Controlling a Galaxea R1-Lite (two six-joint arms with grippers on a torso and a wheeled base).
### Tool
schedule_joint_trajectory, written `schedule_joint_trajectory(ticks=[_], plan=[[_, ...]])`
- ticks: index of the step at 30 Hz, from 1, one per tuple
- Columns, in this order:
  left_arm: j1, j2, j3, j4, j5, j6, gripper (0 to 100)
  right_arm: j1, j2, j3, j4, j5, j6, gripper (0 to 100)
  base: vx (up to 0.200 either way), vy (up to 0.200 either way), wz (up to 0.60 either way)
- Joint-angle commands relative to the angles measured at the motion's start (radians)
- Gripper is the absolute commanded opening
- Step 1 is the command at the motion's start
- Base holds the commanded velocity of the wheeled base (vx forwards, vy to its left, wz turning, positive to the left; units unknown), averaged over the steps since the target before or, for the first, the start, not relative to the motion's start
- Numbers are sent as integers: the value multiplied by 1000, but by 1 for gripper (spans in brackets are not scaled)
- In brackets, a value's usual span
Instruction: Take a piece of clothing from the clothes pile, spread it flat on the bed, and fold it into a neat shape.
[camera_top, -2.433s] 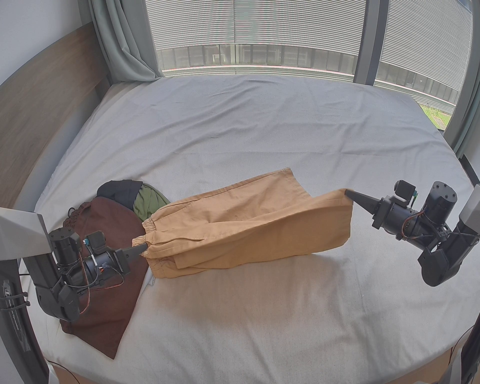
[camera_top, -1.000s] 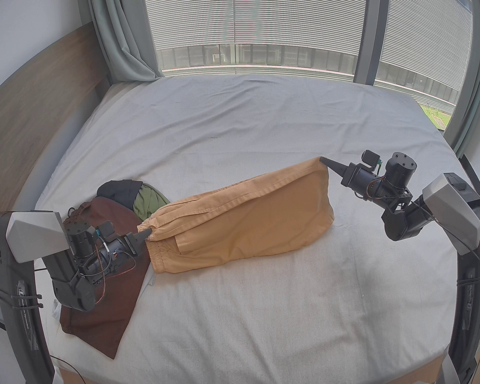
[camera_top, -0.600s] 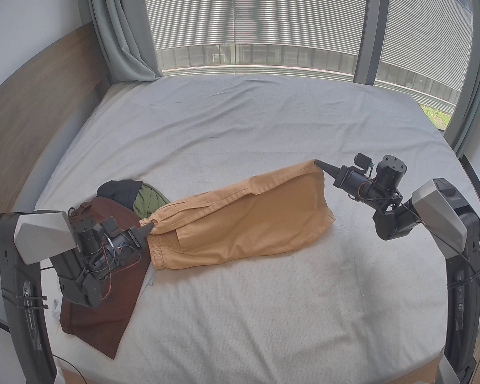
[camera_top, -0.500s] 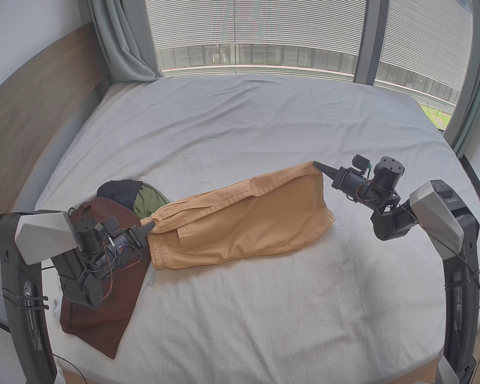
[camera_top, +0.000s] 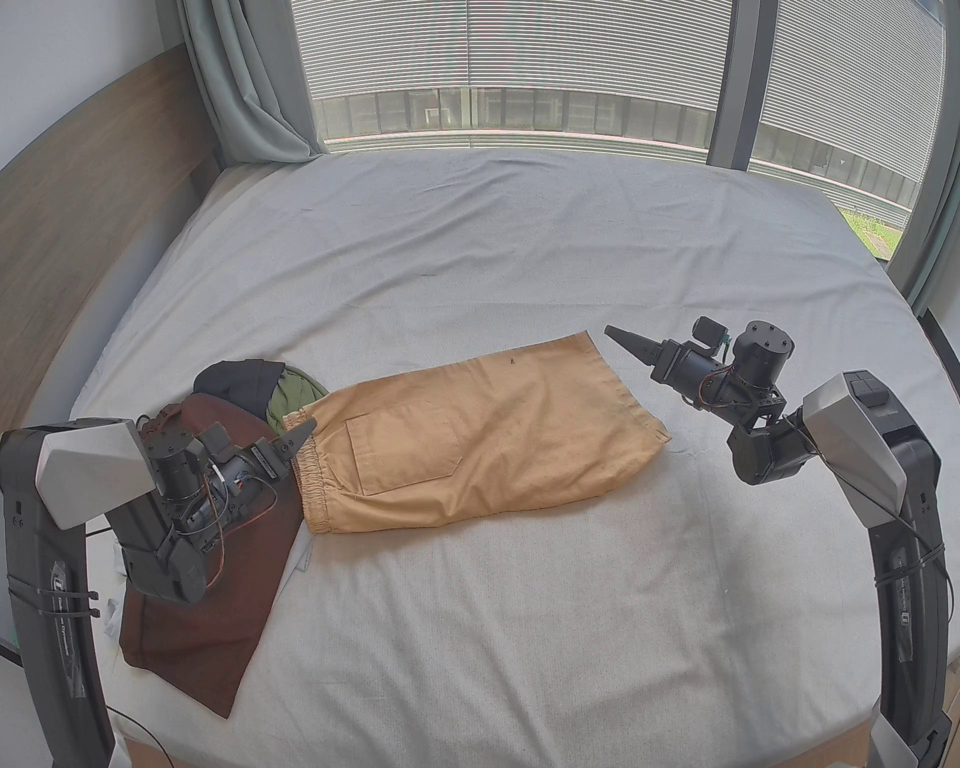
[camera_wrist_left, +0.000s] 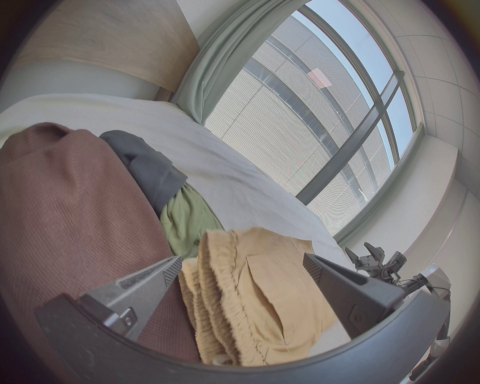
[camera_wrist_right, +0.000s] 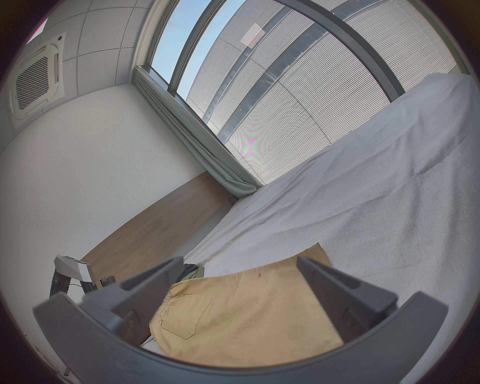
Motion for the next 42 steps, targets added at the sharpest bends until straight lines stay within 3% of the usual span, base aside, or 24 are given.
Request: schedule_joint_trajectory(ticks=[1, 17, 24, 38, 42], plan=[[11, 0, -17, 0, 5, -2, 100, 4, -4, 31, -11, -4, 0, 100, 0, 0, 0], [5, -73, 23, 0, -15, -3, 100, 44, -279, 581, -138, -3, -1, 100, 0, 0, 0], [-6, -119, 69, 0, -58, -9, 100, 46, -297, 802, -360, -3, 11, 100, 0, 0, 0], [-34, -206, 164, -2, -130, 1, 100, 42, -305, 853, -374, -41, 23, 100, 0, 0, 0], [-37, -203, 188, 0, -133, 109, 100, 67, -329, 880, -376, -62, 17, 100, 0, 0, 0]])
